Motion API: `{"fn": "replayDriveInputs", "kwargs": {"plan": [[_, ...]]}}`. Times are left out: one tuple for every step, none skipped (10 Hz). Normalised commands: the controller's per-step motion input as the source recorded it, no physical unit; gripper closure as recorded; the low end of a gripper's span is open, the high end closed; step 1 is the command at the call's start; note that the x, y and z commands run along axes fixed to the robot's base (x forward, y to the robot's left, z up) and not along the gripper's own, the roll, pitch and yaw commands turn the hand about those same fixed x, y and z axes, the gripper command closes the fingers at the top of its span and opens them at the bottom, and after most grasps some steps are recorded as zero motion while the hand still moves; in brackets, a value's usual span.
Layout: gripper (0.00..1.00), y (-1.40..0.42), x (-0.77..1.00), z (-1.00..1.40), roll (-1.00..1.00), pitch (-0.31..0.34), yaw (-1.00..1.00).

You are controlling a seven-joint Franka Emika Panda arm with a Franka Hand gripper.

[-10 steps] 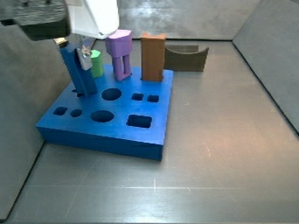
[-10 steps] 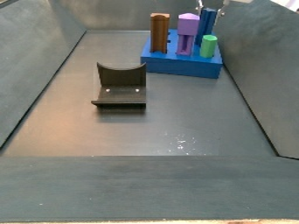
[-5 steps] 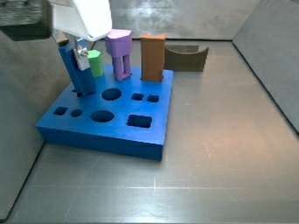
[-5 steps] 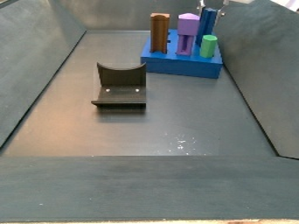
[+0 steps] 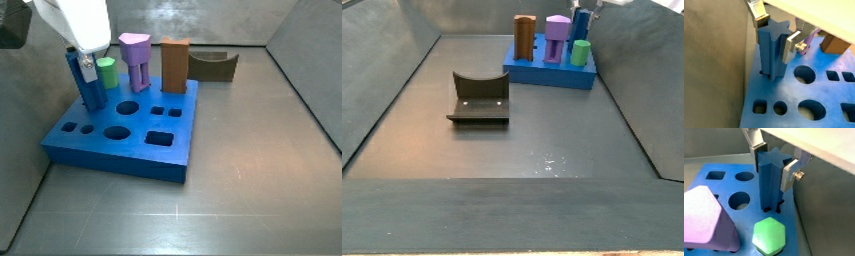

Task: Pick up the star object. Move up. Place the star object on the fixture. Regrasp the star object. Move to above the board. Insert the star object.
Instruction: Insert the star object.

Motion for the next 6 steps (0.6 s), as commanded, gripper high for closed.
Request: {"fn": "replayDriveInputs", "kwargs": {"plan": [[1.00,0.17,0.00,-0.29,-0.03,0.000,0.00],[1.00,0.11,0.03,-0.26,0.00,0.000,0.03],[1.00,0.03,0.00,-0.25,0.00,0.000,0.07],[1.00,0.00,0.00,-0.25,0.00,0.000,0.19],[1.00,-0.05,0.00,-0.17,0.04,-0.020,0.37],[1.00,-0.03,0.00,-0.13,0.03,-0.019,0.38]]}}
